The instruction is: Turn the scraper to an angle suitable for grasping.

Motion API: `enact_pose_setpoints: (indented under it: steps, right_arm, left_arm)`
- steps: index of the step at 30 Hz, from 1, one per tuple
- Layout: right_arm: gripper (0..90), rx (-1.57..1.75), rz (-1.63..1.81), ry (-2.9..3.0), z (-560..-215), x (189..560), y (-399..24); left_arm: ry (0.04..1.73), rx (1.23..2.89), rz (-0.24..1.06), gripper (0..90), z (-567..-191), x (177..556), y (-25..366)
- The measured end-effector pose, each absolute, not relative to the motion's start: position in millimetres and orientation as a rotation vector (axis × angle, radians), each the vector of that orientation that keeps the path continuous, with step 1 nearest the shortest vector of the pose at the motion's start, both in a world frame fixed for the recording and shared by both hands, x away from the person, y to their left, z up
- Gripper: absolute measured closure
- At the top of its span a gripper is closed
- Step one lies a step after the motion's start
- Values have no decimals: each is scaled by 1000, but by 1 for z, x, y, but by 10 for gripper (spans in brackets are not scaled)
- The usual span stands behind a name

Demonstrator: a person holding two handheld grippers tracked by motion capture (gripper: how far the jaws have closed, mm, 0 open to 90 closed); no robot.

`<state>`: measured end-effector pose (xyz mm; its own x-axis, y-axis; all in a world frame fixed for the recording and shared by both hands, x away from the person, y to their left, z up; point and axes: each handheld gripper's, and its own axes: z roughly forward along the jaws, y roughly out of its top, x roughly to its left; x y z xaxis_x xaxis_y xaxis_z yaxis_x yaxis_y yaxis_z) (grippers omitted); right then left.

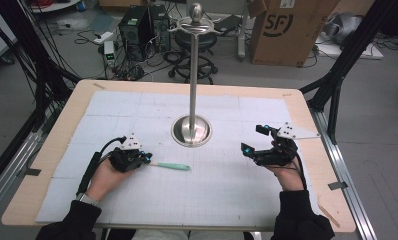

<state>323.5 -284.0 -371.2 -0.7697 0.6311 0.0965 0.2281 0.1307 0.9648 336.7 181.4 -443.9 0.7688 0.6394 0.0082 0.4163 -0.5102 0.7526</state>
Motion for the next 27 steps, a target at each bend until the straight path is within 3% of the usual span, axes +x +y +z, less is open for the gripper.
enact_pose_setpoints:
  steps: [5, 27]
  right_arm:
    - [65, 832, 1683, 2073, -371, 324, -285]
    - [65, 831, 1688, 2085, -372, 326, -283]
  left_arm:
    - [765, 2216, 386, 900, -442, 328, 182]
    - [691, 2179, 236, 900, -446, 295, 185]
